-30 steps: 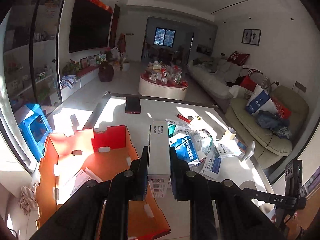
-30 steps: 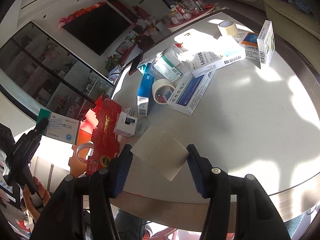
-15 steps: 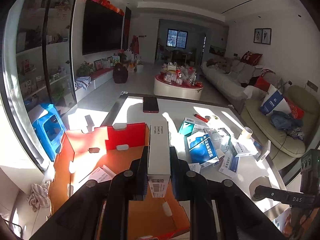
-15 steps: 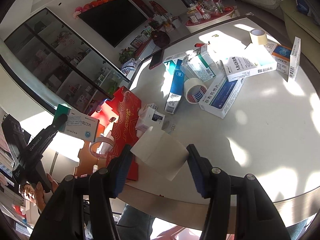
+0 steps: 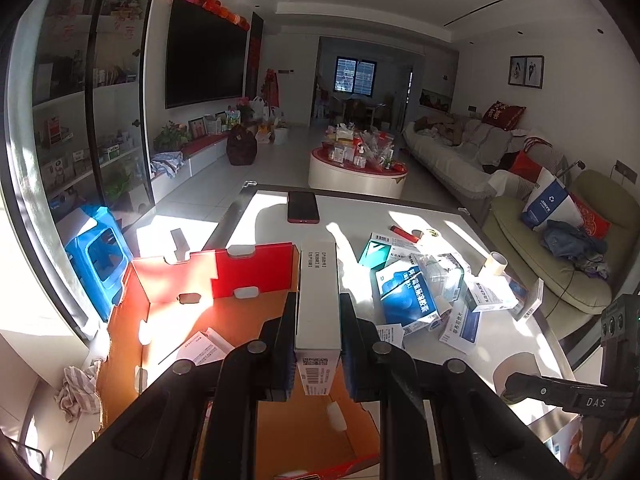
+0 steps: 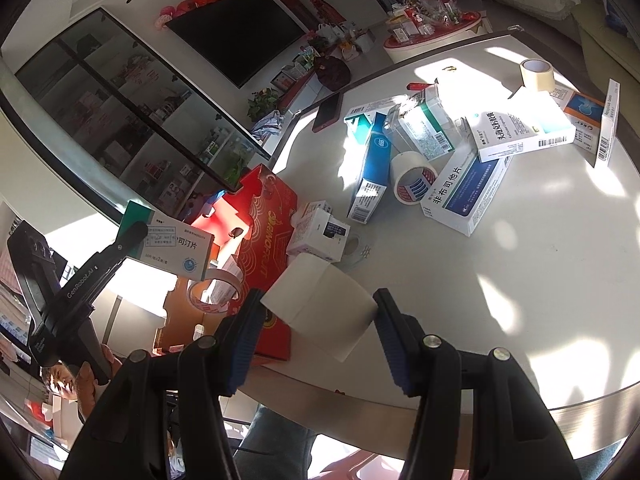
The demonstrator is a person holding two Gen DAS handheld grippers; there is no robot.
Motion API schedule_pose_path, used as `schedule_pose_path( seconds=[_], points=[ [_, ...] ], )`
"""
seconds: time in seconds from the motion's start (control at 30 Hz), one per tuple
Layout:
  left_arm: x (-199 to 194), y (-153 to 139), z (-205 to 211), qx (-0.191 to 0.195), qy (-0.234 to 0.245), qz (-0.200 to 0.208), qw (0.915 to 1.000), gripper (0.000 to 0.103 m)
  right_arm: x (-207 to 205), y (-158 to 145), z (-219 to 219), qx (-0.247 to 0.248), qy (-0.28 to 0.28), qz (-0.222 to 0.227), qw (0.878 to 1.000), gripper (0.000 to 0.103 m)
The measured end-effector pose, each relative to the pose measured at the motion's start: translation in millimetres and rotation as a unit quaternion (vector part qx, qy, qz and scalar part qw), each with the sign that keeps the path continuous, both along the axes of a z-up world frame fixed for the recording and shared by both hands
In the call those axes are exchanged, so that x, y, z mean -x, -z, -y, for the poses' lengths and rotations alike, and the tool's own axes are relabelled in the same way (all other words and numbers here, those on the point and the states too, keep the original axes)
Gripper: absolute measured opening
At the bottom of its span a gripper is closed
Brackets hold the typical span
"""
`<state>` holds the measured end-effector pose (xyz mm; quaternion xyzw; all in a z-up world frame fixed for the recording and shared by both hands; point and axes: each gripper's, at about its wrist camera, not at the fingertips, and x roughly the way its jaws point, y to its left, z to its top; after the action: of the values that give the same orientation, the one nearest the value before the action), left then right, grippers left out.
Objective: Organize objects
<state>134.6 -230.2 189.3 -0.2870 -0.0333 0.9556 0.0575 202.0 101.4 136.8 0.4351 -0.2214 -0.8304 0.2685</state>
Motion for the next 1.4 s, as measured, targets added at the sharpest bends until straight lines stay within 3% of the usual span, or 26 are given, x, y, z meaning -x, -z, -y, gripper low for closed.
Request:
schedule_pose_path(
  seconds=[0.3, 0.6, 0.7, 0.83, 1.0, 1.2, 1.4],
  points=[
    [-1, 3, -6, 0.028, -0.013, -0.005, 0.9995, 0.019, -1, 1, 1, 0.0, -0.001, 0.002, 1.0, 0.055],
    [0, 3, -1, 0.015, -0.014, -0.004, 0.9998, 0.019, -2, 1, 2, -0.001, -0.003, 0.002, 1.0, 0.055],
    [2, 4, 6, -0.013, -0.005, 0.002, 0.9999, 0.019, -2, 2, 3, -0.002, -0.004, 0.003, 1.0, 0.055],
    [10, 12, 29, -0.1, 0.0, 0.031, 0.9945, 0.019, -3, 2, 6, -0.001, -0.006, 0.005, 1.0, 0.055],
    [9, 18, 52, -0.11, -0.028, 0.041, 0.9927, 0.019, -2, 1, 12, 0.003, -0.012, 0.005, 1.0, 0.055],
    [0, 27, 64, -0.094, -0.049, 0.049, 0.9931, 0.019, 10, -14, 51, 0.03, -0.061, -0.005, 0.998, 0.055],
    [-7, 28, 76, -0.096, -0.06, 0.048, 0.9924, 0.019, 19, -25, 113, 0.075, -0.141, -0.002, 0.987, 0.055]
  ],
)
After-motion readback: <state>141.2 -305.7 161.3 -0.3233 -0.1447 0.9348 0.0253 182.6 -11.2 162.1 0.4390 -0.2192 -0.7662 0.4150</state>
